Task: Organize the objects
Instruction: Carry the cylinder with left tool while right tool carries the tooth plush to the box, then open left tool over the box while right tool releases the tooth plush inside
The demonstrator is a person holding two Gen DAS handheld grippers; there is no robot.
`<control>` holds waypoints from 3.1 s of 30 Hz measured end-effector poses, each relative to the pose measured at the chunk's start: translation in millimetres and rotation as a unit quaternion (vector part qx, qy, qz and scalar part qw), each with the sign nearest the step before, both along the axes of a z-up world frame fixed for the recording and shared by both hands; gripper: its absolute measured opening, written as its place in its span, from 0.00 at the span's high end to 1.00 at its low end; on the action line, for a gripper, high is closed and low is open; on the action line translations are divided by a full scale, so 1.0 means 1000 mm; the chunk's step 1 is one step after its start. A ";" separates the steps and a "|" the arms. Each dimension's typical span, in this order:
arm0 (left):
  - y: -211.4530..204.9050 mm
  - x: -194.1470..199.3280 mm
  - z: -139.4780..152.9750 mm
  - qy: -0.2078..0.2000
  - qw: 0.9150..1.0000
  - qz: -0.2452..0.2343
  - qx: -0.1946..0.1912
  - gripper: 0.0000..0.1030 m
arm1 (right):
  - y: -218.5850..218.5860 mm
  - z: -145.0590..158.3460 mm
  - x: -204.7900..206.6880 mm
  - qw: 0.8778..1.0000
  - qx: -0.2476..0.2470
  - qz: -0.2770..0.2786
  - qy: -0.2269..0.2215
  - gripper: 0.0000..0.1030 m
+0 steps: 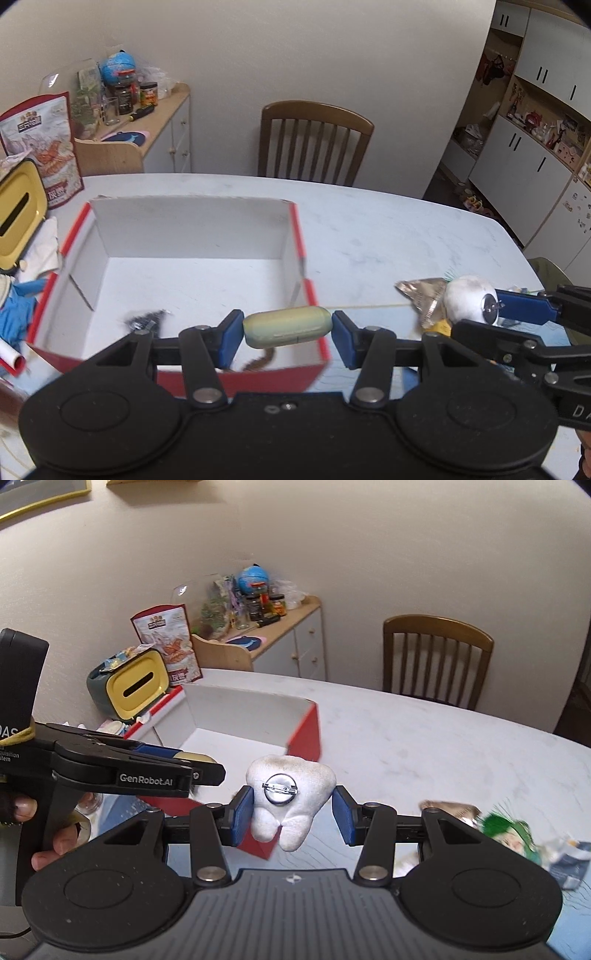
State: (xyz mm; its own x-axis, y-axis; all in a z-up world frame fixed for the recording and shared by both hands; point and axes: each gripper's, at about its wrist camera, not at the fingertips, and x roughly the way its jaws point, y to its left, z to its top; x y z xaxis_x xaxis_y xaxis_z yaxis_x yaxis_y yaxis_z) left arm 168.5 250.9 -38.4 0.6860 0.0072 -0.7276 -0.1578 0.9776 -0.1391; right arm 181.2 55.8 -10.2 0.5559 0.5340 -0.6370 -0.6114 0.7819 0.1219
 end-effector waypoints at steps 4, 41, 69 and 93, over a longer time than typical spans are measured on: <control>0.022 0.007 -0.005 0.002 1.000 0.007 0.008 0.51 | 0.029 -0.004 0.006 1.000 -0.008 0.010 0.000 0.55; 0.135 0.107 -0.099 0.147 0.988 0.049 0.026 0.51 | 0.200 -0.121 0.086 0.982 -0.152 0.061 0.093 0.55; 0.141 0.120 -0.119 0.209 0.977 0.040 0.025 0.39 | 0.208 -0.126 0.082 0.975 -0.174 0.083 0.111 0.45; 0.104 0.062 -0.035 0.056 0.998 0.032 0.018 0.30 | 0.135 -0.043 0.035 0.997 -0.052 0.035 0.049 0.42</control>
State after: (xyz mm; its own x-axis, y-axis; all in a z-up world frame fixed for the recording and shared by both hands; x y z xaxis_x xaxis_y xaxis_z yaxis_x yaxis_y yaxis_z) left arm 230.3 354.7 -73.2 0.5971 0.0766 -0.7985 -0.2327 0.9692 -0.0810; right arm 216.1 191.1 -53.6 0.4528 0.4974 -0.7400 -0.6538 0.7495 0.1037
